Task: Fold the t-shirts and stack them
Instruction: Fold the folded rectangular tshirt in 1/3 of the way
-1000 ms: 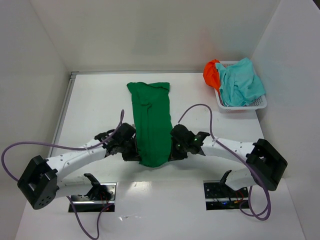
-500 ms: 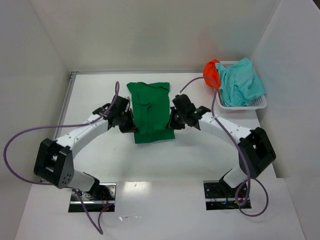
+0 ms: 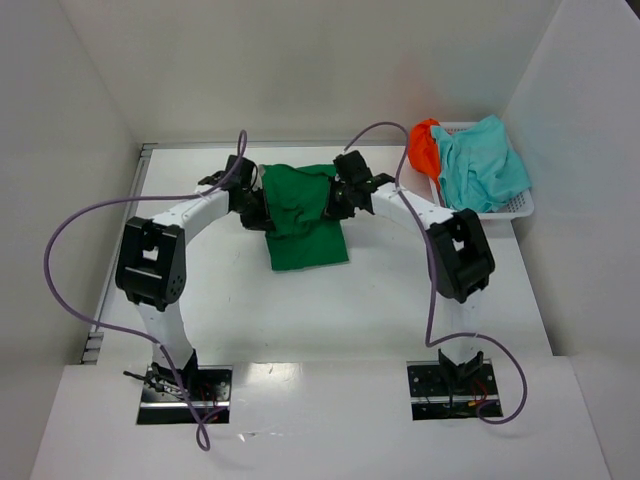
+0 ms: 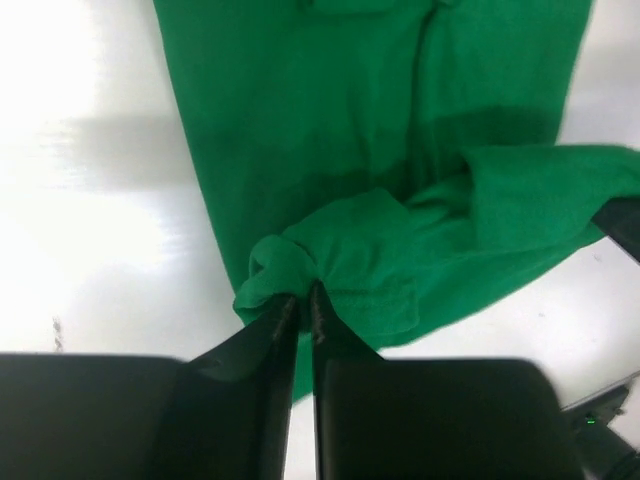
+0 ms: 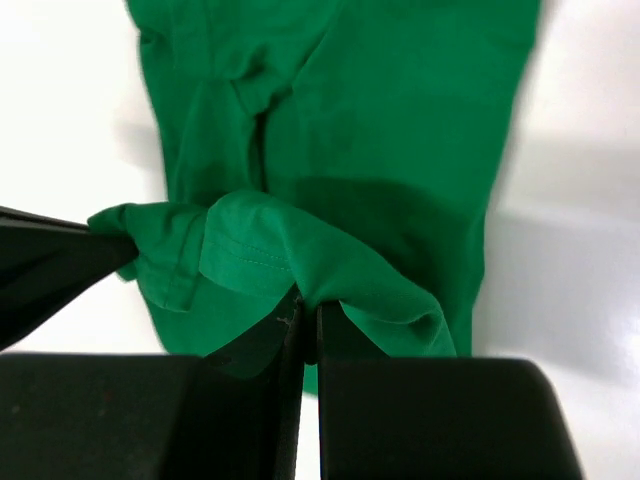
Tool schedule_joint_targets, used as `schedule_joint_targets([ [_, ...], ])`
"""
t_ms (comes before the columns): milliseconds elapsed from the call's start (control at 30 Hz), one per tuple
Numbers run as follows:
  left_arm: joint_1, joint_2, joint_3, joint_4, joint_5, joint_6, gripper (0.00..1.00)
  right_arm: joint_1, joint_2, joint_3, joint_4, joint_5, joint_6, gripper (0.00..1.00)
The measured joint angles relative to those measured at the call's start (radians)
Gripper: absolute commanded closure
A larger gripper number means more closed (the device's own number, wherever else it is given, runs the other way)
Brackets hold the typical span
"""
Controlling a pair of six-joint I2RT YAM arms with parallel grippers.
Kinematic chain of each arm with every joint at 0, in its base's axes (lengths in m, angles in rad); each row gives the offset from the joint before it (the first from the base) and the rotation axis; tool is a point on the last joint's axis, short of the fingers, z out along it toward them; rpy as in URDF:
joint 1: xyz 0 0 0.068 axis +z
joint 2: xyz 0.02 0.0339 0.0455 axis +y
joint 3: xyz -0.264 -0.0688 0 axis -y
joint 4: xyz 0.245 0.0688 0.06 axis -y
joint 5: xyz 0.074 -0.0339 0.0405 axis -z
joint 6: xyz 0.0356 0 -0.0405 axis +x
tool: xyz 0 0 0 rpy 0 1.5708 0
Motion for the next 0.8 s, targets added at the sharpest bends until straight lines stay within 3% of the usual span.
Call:
schedule_joint_targets([
  [333,0.056,0.142,0.111,0.0,0.034,0.041,0.76,-0.011,0.194,0.147,-0.017,-0.022,-0.044,0.91],
  [467,0.069,0.171,0.163,0.001,0.043,0.051,0.71,-0.03,0.219,0.188,-0.03,-0.026,-0.058,0.82],
  [533,0.071,0.189,0.191,0.007,0.053,0.057,0.6,-0.041,0.22,0.198,-0.031,-0.026,-0.063,0.71],
  [567,0.071,0.2,0.204,0.008,0.061,0.066,0.52,-0.045,0.221,0.202,-0.032,-0.025,-0.066,0.38],
  [700,0.071,0.222,0.221,0.008,0.071,0.082,0.35,-0.057,0.221,0.21,-0.033,-0.024,-0.076,0.24],
  [800,0.073,0.22,0.222,0.002,0.07,0.096,0.3,-0.061,0.216,0.21,-0.033,-0.022,-0.079,0.16],
])
